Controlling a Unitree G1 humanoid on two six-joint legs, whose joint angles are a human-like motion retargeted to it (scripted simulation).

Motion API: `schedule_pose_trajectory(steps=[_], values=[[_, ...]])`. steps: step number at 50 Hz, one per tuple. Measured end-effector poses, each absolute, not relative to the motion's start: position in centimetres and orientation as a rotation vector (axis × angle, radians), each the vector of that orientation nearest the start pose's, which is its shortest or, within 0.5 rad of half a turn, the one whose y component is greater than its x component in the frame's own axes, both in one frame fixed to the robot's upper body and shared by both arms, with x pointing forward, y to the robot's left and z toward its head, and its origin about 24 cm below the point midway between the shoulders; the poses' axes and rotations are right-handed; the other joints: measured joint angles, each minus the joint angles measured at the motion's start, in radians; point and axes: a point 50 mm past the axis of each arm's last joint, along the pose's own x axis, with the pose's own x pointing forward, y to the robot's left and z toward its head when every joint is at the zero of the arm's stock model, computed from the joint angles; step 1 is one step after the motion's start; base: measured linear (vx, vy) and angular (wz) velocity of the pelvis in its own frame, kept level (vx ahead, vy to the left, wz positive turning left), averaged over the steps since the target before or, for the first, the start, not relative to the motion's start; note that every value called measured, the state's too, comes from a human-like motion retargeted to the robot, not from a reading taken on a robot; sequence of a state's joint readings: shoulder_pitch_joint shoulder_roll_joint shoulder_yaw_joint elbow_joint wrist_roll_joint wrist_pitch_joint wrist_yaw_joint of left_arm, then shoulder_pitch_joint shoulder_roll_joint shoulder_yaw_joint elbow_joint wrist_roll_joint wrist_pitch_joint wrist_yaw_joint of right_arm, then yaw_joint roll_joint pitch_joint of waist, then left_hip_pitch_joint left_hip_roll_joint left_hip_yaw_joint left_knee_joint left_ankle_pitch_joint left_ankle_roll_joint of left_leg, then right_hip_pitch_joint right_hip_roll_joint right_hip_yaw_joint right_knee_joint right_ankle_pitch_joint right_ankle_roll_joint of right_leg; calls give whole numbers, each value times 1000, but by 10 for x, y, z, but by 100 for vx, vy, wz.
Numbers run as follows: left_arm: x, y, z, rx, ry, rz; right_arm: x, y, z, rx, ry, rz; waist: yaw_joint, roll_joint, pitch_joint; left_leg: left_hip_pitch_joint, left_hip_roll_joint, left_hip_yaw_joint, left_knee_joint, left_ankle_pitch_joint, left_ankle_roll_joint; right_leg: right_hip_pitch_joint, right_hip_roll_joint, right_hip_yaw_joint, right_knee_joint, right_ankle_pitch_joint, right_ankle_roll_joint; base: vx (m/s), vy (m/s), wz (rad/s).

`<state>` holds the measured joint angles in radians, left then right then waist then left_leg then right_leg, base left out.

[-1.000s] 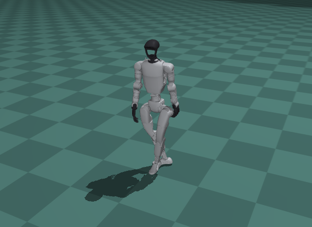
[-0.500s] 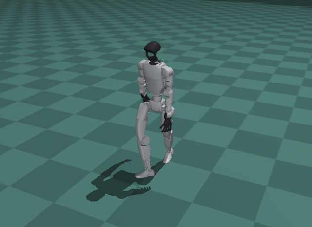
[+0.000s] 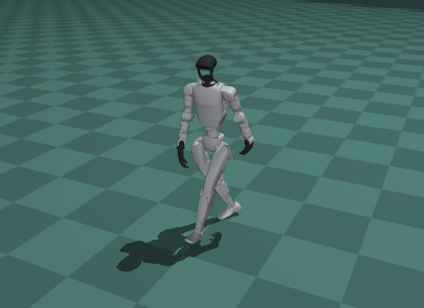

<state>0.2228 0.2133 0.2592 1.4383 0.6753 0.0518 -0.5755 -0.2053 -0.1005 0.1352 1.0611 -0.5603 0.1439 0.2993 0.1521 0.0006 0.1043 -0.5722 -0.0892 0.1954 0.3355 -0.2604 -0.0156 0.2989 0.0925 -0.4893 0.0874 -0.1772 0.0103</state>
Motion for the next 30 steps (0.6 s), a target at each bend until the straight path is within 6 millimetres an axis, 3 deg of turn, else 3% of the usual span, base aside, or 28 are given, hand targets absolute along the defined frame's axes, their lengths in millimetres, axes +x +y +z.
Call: schedule_pose_trajectory(steps=[3, 5, 7, 10, 13, 15, 18, 21, 23, 25, 26, 27, 28, 30], values=[[-82, 220, -160, -21, 1891, -516, 179, -171, -135, -854, 976, 610, 3, -3, -14, 107, -3, 35, 55, -62, 177, 24, -55, -59, 176, 299, -11, 136, 28, -20], [-80, 221, -160, -26, 1912, -503, 161, -182, -142, -928, 984, 537, -42, 51, -9, 189, 38, -28, 111, -144, 221, 15, -79, -189, 403, 496, -59, 138, 33, 43], [-58, 222, -163, -22, 1880, -510, 135, -200, -150, -906, 1065, 431, -105, 95, 27, 260, 104, 4, 162, -201, 236, -157, -54, -57, 730, 447, -25, 119, 27, 66], [9, 245, -164, 143, 1736, -468, 89, -224, -163, -674, 1286, 177, -213, 89, 73, 342, 119, 19, 168, -228, 253, -451, -96, -37, 1117, 114, 36, 81, 8, 88], [93, 281, -145, 421, 1527, -376, 30, -236, -171, -318, 1529, 91, -268, 4, 74, 409, 46, 18, 118, -206, 277, -707, -193, -64, 1226, -135, -54, 87, -19, 69], [151, 299, -121, 578, 1360, -296, -11, -239, -171, -159, 1658, 14, -305, -64, 66, 464, -11, -6, 74, -187, 277, -844, -269, -79, 1184, -226, -105, 99, -46, 90], [219, 301, -81, 706, 1092, -212, -71, -239, -164, 4, 1830, -152, -353, -123, 62, 554, -69, -83, 52, -128, 277, -937, -253, -52, 918, -203, -140, 113, -44, 116], [264, 289, -40, 743, 820, -133, -98, -235, -158, 195, 1871, -373, -376, -126, 66, 625, -93, -156, 72, -32, 277, -881, -225, -29, 631, -64, -167, 112, -25, 61], [275, 269, -20, 750, 686, -103, -103, -232, -157, 365, 1807, -568, -356, -108, 78, 683, -88, -181, 111, 56, 277, -771, -163, 24, 470, -19, -188, 121, -17, -1], [274, 255, 6, 786, 516, -166, -101, -237, -157, 491, 1689, -758, -302, -80, 86, 717, -88, -157, 180, 204, 277, -610, -144, -12, 341, 22, -212, 146, -7, -62], [269, 250, 20, 837, 416, -190, -95, -240, -158, 514, 1636, -813, -259, -78, 85, 725, -95, -116, 229, 279, 277, -517, -158, -169, 271, 45, -231, 145, 2, -106], [260, 247, 33, 888, 326, -198, -88, -243, -159, 528, 1588, -850, -219, -81, 89, 724, -110, -84, 295, 335, 277, -457, -173, -221, 227, 84, -234, 132, 6, -120], [249, 249, 45, 943, 254, -172, -78, -245, -161, 527, 1549, -850, -181, -95, 105, 708, -137, -72, 395, 353, 277, -465, -188, -64, 233, 157, -204, 120, -1, -100], [224, 255, 53, 1042, 184, -105, -51, -246, -166, 500, 1497, -757, -132, -112, 144, 599, -191, -110, 701, 303, 277, -457, -221, 37, 274, 231, -214, 98, -24, -86]])
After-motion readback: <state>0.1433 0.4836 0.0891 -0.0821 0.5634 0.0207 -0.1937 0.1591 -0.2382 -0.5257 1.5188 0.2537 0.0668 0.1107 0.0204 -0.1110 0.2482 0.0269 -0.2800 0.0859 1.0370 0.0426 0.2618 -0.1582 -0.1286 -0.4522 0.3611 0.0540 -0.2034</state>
